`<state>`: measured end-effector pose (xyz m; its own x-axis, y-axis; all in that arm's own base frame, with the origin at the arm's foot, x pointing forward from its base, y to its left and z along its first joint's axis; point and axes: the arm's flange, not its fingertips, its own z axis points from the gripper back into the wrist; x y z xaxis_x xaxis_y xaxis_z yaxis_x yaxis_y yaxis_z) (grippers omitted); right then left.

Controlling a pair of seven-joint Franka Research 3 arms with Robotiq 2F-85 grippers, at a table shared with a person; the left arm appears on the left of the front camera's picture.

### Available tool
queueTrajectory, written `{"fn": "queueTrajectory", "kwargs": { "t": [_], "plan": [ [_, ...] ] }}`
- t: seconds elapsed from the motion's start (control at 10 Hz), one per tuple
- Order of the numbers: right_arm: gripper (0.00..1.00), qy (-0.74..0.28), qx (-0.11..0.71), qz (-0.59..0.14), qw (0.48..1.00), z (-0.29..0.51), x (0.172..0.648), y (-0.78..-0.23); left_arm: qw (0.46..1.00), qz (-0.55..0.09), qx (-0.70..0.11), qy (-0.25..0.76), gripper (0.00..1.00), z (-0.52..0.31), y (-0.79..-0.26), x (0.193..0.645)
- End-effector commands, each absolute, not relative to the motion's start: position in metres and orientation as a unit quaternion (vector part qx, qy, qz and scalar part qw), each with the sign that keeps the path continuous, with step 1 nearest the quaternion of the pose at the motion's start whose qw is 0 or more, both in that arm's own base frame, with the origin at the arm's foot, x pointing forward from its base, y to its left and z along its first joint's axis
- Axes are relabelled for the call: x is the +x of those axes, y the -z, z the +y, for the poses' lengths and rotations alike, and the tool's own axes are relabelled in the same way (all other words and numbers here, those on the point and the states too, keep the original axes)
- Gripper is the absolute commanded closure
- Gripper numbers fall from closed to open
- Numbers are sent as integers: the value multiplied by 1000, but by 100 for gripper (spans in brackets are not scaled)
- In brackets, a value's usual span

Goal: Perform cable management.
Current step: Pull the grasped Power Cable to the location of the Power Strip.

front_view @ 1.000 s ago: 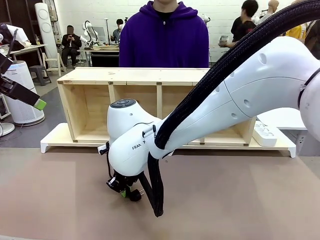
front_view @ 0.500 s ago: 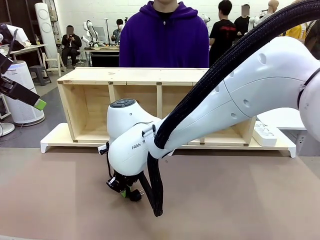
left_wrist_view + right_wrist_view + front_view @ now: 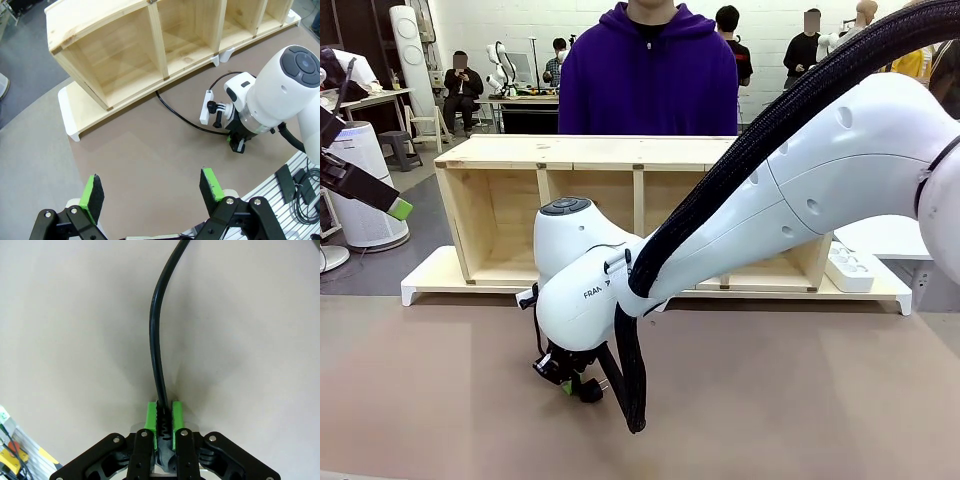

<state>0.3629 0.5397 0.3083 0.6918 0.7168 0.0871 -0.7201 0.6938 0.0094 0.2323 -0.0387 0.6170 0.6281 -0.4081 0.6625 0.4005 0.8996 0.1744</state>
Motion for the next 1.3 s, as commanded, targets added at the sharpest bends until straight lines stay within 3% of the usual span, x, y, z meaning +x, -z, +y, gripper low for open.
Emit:
{"fn": "queueTrajectory", "kwargs": {
  "t": [0.0, 0.3, 0.4, 0.7, 1.2],
  "plan": [
    [100, -390, 21, -38, 920, 540, 362, -308, 900, -373, 6, 226, 0, -38, -618, 235],
    [100, -390, 21, -38, 920, 540, 362, -308, 900, -373, 6, 226, 0, -38, -618, 235],
    [85, -391, 21, -38, 920, 540, 363, -308, 900, -373, 6, 226, 0, -38, -618, 235],
    [85, -436, 5, 1, 900, 515, 322, -313, 900, -373, 6, 226, 0, -38, -618, 235],
    [85, -412, 24, -57, 909, 458, 272, -334, 900, -373, 6, 226, 0, -38, -618, 235]
  ]
}}
